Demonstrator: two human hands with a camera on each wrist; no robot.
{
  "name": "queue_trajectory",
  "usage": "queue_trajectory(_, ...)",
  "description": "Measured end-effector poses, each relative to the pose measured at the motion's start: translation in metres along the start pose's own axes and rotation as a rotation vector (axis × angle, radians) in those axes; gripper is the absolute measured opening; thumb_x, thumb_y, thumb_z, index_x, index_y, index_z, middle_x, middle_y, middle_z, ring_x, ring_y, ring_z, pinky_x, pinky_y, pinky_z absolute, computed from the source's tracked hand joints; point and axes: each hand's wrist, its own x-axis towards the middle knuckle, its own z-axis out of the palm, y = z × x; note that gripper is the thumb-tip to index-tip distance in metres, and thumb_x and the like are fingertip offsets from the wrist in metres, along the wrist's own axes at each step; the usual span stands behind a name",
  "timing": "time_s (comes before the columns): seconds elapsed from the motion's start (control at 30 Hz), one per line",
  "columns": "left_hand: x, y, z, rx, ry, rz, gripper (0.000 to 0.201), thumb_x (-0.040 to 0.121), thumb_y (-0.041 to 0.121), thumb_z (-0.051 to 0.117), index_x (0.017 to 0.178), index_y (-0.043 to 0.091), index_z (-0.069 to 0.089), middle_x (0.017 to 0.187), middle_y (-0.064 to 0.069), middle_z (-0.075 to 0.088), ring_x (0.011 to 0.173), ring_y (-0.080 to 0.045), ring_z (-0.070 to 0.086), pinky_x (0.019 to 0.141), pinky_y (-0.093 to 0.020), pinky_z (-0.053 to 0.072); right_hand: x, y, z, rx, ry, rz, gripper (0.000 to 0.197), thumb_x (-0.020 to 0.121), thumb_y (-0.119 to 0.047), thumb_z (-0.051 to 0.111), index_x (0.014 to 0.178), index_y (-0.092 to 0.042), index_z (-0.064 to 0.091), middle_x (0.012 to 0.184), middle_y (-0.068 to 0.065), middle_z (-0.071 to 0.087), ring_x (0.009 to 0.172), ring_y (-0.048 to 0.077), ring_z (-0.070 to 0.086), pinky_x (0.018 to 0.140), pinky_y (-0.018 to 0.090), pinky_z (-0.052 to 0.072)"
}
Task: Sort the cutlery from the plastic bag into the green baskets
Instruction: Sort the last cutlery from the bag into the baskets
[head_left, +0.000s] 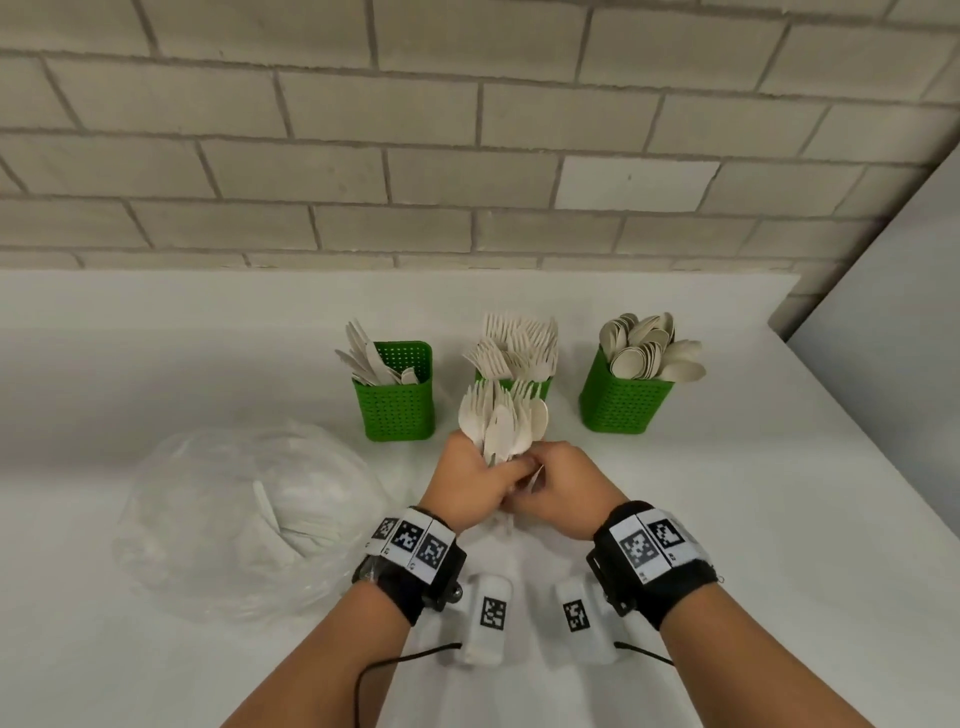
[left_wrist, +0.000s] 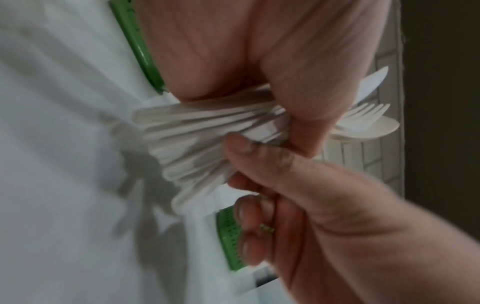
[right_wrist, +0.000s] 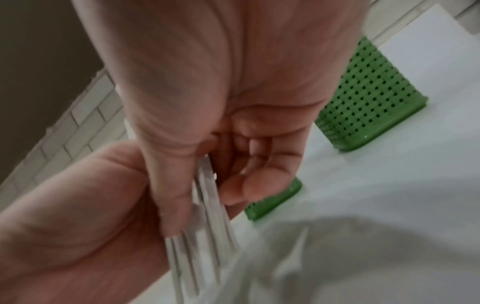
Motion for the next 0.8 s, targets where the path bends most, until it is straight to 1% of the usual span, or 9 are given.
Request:
queue_trajectory(0.07, 0.0, 0.008, -0.004, -0.1, 0.027, -0.026, 0.017, 0.082, -0.005, 0.07, 0.097, 0.003, 0.073, 0.093, -0.012, 0.076, 0.088, -0.02, 0.072, 0.078, -0.033, 0.059, -0.005, -0.004, -0.008, 0.131, 0.099, 0.007, 0.035, 0.069, -0.031, 0.086, 0.093, -0.012, 0.069, 0.08, -0.007, 0.061, 0.066, 0.0, 0.053, 0.066, 0.021, 0.045)
queue_trajectory(0.2, 0.002, 0.02, -0.011, -0.093, 0.018, -0.055, 0.006, 0.08, 0.002, 0.07, 0.085, -0.001, 0.067, 0.071, -0.016, 0.066, 0.063, -0.02, 0.064, 0.056, -0.033, 0.052, -0.014, -0.027, -0.021, 0.401, 0.367, -0.028, 0.053, 0.062, -0.048, 0.082, 0.104, -0.023, 0.061, 0.082, -0.003, 0.051, 0.057, 0.002, 0.044, 0.06, 0.019, 0.039)
queue_trajectory(0.27, -0.001, 0.028, -0.007, -0.043, -0.033, -0.011, 0.012, 0.08, 0.003, 0.066, 0.09, -0.001, 0.068, 0.071, -0.012, 0.066, 0.059, -0.016, 0.062, 0.055, -0.03, 0.05, -0.015, -0.042, -0.021, 0.463, 0.342, -0.072, 0.052, 0.065, -0.046, 0.082, 0.108, -0.028, 0.06, 0.087, -0.005, 0.057, 0.057, 0.002, 0.049, 0.056, 0.016, 0.041)
queue_trajectory(0.37, -0.01, 0.04, 0.006, -0.013, -0.101, 0.17, 0.03, 0.082, -0.007, 0.062, 0.112, -0.004, 0.063, 0.092, -0.002, 0.069, 0.082, -0.003, 0.067, 0.07, -0.017, 0.052, -0.011, -0.05, -0.018, 0.331, 0.337, -0.153, 0.051, 0.069, -0.041, 0.084, 0.112, -0.022, 0.065, 0.099, -0.011, 0.071, 0.085, -0.002, 0.066, 0.074, 0.018, 0.052)
queue_trajectory(0.43, -0.01, 0.042, 0.011, 0.016, -0.117, 0.199, 0.049, 0.07, 0.003, 0.066, 0.119, 0.004, 0.062, 0.101, -0.003, 0.07, 0.094, -0.01, 0.067, 0.078, -0.021, 0.053, -0.012, -0.05, -0.022, 0.351, 0.346, -0.155, 0.031, 0.076, -0.03, 0.082, 0.102, -0.02, 0.068, 0.084, -0.016, 0.073, 0.077, -0.004, 0.067, 0.069, 0.018, 0.051)
queue_trajectory(0.53, -0.015, 0.046, 0.013, -0.033, -0.178, 0.098, 0.03, 0.067, -0.015, 0.068, 0.094, -0.004, 0.062, 0.081, -0.016, 0.064, 0.076, -0.02, 0.065, 0.07, -0.024, 0.054, -0.016, -0.044, -0.036, 0.41, 0.259, -0.126, 0.008, 0.083, -0.019, 0.076, 0.084, -0.018, 0.068, 0.051, -0.011, 0.063, 0.045, 0.002, 0.057, 0.049, 0.02, 0.045)
queue_trajectory(0.63, -0.022, 0.049, 0.015, -0.158, -0.306, -0.005, 0.018, 0.069, -0.027, 0.064, 0.081, -0.018, 0.054, 0.07, -0.016, 0.057, 0.07, -0.022, 0.062, 0.071, -0.031, 0.054, -0.021, -0.042, -0.047, 0.409, 0.149, -0.14, 0.007, 0.084, -0.022, 0.075, 0.081, -0.021, 0.069, 0.05, 0.001, 0.06, 0.042, 0.013, 0.055, 0.044, 0.024, 0.044)
queue_trajectory(0.7, -0.023, 0.049, 0.018, -0.269, -0.327, -0.088, 0.015, 0.073, -0.021, 0.063, 0.086, -0.016, 0.057, 0.069, -0.013, 0.06, 0.068, -0.021, 0.064, 0.069, -0.033, 0.056, -0.022, -0.038, -0.053, 0.424, 0.091, -0.147, 0.003, 0.086, -0.021, 0.074, 0.085, -0.02, 0.071, 0.054, 0.004, 0.064, 0.046, 0.018, 0.058, 0.044, 0.025, 0.046)
queue_trajectory(0.8, -0.027, 0.051, 0.026, -0.449, -0.304, -0.205, 0.007, 0.082, 0.003, 0.06, 0.083, 0.002, 0.067, 0.067, -0.014, 0.056, 0.062, -0.021, 0.059, 0.066, -0.036, 0.057, -0.022, -0.03, -0.061, 0.577, -0.018, -0.142, 0.016, 0.089, -0.017, 0.07, 0.094, -0.001, 0.068, 0.06, 0.021, 0.065, 0.046, 0.028, 0.059, 0.043, 0.029, 0.049)
